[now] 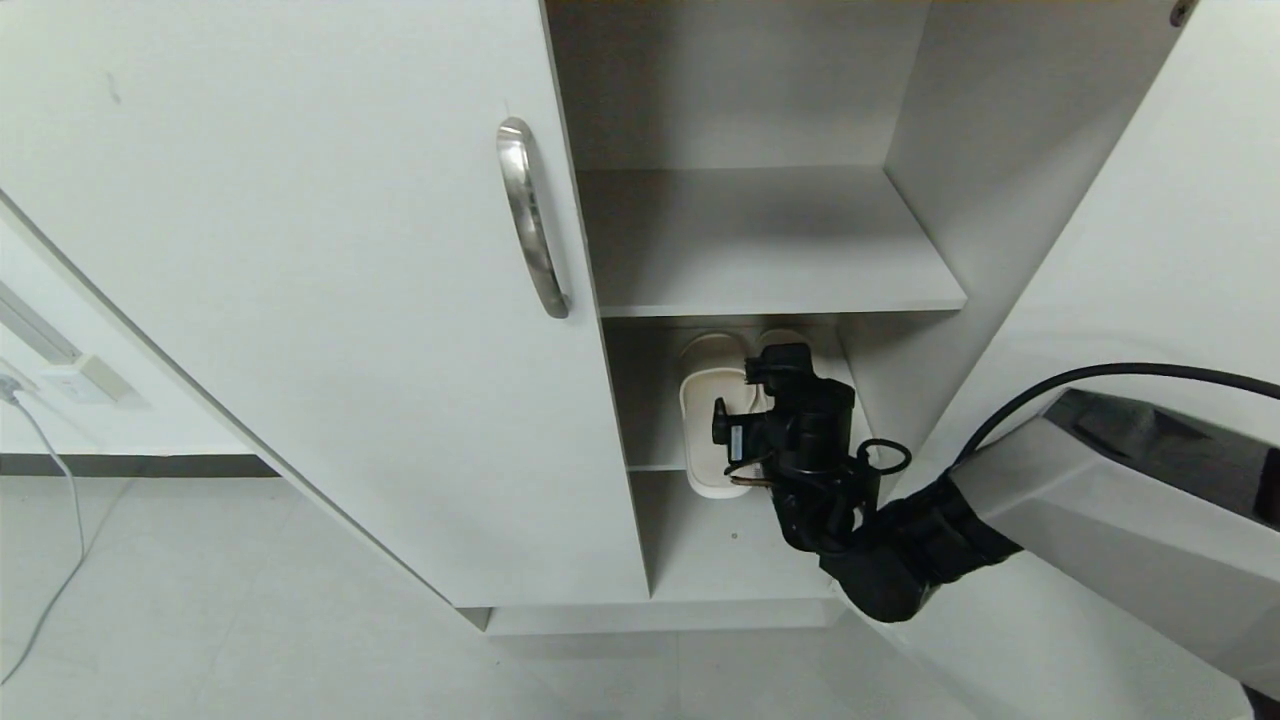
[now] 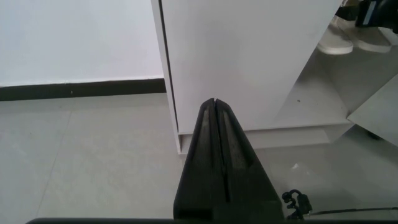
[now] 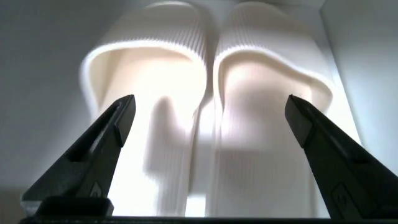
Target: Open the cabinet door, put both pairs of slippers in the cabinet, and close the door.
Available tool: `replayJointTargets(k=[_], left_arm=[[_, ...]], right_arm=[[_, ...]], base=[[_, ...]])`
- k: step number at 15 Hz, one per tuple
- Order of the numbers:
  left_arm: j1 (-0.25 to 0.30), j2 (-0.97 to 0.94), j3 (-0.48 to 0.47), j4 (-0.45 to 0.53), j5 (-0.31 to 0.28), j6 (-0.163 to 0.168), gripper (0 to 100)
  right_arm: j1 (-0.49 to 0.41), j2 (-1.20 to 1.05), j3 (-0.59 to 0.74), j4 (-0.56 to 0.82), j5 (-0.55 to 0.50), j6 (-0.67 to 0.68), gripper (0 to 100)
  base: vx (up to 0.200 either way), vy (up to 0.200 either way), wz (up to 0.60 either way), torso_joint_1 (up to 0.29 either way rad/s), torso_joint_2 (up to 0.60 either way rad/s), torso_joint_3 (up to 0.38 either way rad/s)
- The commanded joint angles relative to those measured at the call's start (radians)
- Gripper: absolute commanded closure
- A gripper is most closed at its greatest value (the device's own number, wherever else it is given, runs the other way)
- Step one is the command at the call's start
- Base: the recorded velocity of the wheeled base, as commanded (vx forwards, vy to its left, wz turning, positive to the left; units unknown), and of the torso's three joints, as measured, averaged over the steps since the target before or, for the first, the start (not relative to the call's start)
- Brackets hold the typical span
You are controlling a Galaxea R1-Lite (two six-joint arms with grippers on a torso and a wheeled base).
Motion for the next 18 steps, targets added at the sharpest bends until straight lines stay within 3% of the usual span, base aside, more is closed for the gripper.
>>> replayJointTargets(k=[1, 6, 9, 18], left_arm=[[0.0, 0.0, 0.0, 0.0, -0.001, 0.001, 100], [0.0, 0.0, 0.0, 0.0, -0.001, 0.001, 100], [0.0, 0.0, 0.0, 0.0, -0.001, 0.001, 100], [0.0, 0.0, 0.0, 0.0, 0.001, -0.002, 100]], right_arm=[[0.024, -0.086, 0.126, -0.049, 0.0, 0.0, 0], [0.062, -0.115, 0.33, -0.233, 0.0, 0.001, 0], [0.073, -0.11, 0.324, -0.24, 0.0, 0.0, 0], [0.091, -0.133, 0.331, -0.243, -0.013, -0.002, 0]], base=[[0.0, 0.0, 0.0, 0.0, 0.0, 0.0], [0.0, 0.0, 0.0, 0.0, 0.0, 0.0], [0.0, 0.0, 0.0, 0.0, 0.0, 0.0], [-0.178, 0.0, 0.0, 0.002, 0.0, 0.003]])
